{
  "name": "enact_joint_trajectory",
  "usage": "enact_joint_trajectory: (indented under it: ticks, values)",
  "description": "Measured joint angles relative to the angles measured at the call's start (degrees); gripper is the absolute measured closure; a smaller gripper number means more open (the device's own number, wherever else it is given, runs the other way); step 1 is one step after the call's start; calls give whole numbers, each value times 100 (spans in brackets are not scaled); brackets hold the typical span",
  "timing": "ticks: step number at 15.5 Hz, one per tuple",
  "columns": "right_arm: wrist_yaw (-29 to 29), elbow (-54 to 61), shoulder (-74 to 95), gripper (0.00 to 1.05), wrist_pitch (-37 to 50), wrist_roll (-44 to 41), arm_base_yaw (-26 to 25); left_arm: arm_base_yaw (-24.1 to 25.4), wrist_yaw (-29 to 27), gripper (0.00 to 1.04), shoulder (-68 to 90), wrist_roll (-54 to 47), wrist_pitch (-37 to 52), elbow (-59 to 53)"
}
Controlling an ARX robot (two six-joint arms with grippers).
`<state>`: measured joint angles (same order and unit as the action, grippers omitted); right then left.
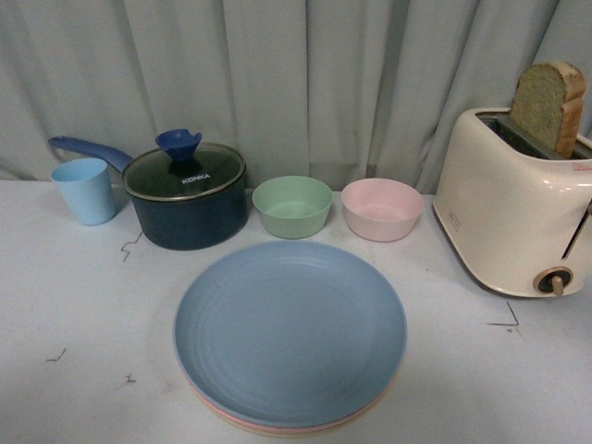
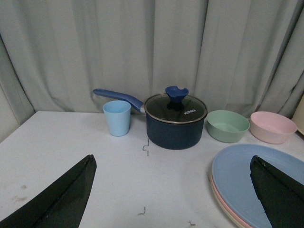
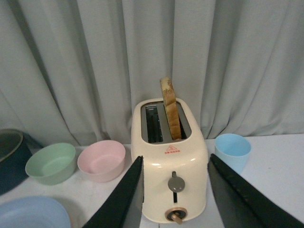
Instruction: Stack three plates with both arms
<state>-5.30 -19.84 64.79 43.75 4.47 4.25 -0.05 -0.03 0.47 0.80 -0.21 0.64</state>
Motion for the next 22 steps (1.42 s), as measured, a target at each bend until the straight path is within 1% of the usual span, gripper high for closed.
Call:
enact_joint_trajectory:
  ticks: [1,2,4,5,6,7,10,16,18,19,22]
  values:
    - [382,280,-509,66,-223,-168,-321,0,7,7,0,-2,0,0]
    - [446,610,-1051,78,-540,-271,-450,0,0,7,0,0,2,0]
    - [529,1193,-2216,104,-1106,-389,-428,0,2,7,0,-2,0,0]
    - [527,1534,-2686,103,-970,-411,-426,0,2,7,0,-2,0,0]
    - [525,1827,-2791,103,-743,-411,-428,0,4,7,0,-2,0,0]
    - [531,1919,-3051,103,-1292,-415,-426,0,2,7,0,0,2,0]
    - [529,1919,-4452,103,-2291,-415,-426,0,0,7,0,0,2,0]
    - [529,1919,-4983,103,-2835,-415,-426,0,2,7,0,0,0,0]
    - [529,1919,-5484,103,-3381,-417,-426,0,2,7,0,0,0,0]
    - [533,1917,-6470,103,-4334,-417,-426,0,2,7,0,0,0,0]
    - [531,1917,-6454,103,-4382,-417,-426,0,2,7,0,0,-2,0]
